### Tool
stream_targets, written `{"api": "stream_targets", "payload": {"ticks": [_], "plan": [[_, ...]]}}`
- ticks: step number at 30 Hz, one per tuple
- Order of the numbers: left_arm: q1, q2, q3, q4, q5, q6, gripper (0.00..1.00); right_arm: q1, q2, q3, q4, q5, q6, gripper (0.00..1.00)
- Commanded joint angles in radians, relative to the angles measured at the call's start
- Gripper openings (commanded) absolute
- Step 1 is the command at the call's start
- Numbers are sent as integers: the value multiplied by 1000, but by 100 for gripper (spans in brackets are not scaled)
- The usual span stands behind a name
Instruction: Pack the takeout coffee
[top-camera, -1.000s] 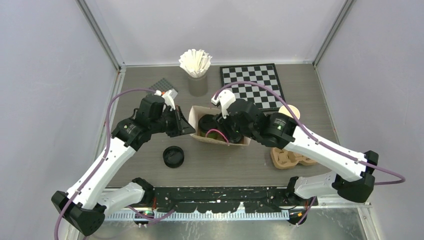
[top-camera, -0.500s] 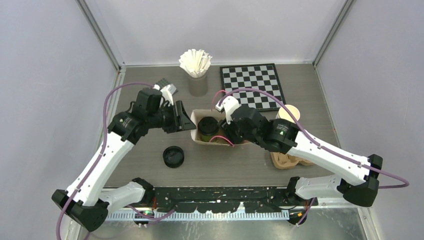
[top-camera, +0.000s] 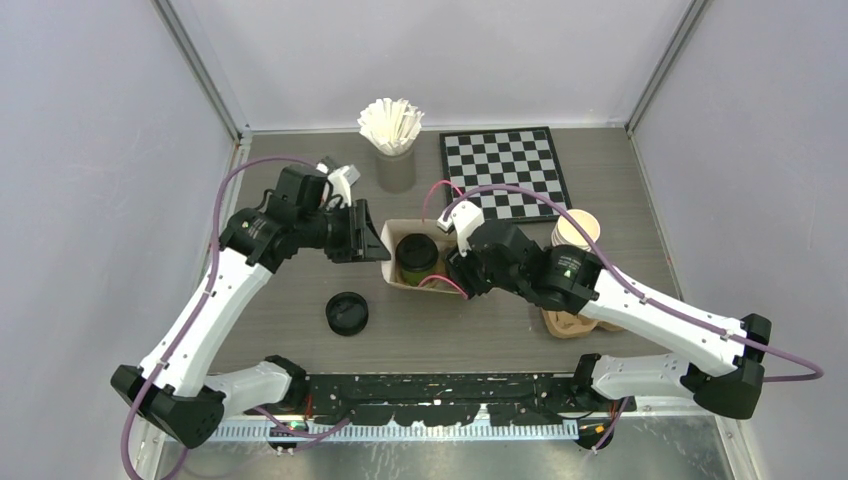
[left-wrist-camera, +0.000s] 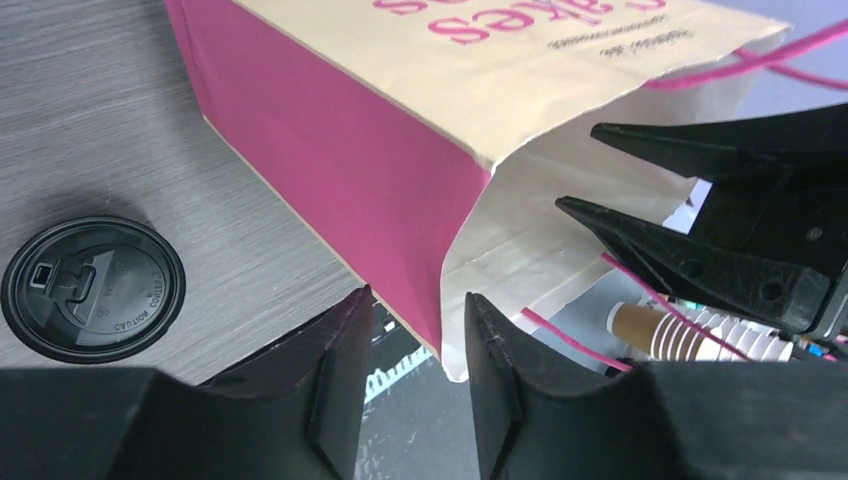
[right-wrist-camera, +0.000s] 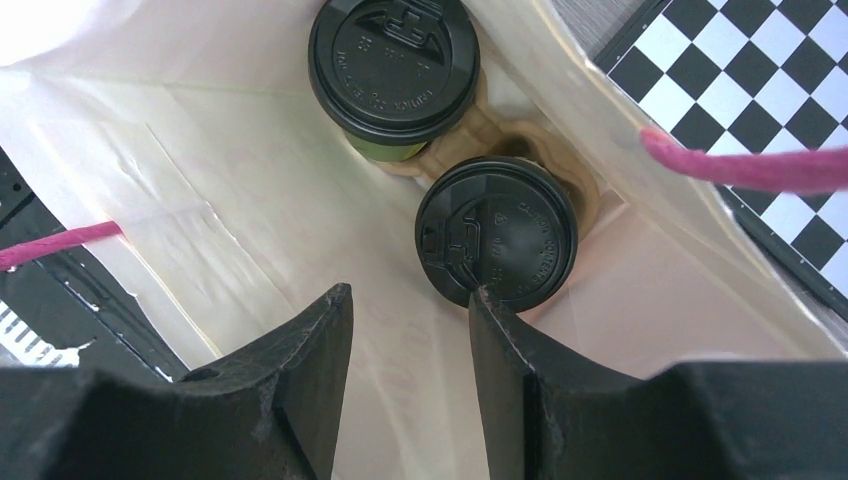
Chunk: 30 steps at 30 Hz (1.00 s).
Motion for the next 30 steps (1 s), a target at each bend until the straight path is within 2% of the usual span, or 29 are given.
{"api": "stream_targets", "payload": {"ticks": [1, 6, 7, 10, 15, 23, 30], "plan": [[4, -33, -36, 33, 85, 27, 34, -2, -28, -18, 64, -8, 41, 51], [3, -86, -112, 144, 119, -1, 4, 4, -11, -21, 141, 23, 95, 62], [0, -98, -127, 167, 126, -2, 0, 8, -4, -18, 154, 32, 101, 64], [-7, -129, -164, 213, 127, -13, 0, 32, 29, -2, 195, 76, 97, 74], [-17, -148, -189, 246, 125, -40, 0, 78, 102, 28, 243, 152, 69, 82], [-31, -223, -301, 331, 144, -28, 0, 93, 189, 23, 343, 186, 89, 88], [-31, -266, -339, 357, 143, -27, 0, 94, 268, 43, 378, 212, 95, 88]]}}
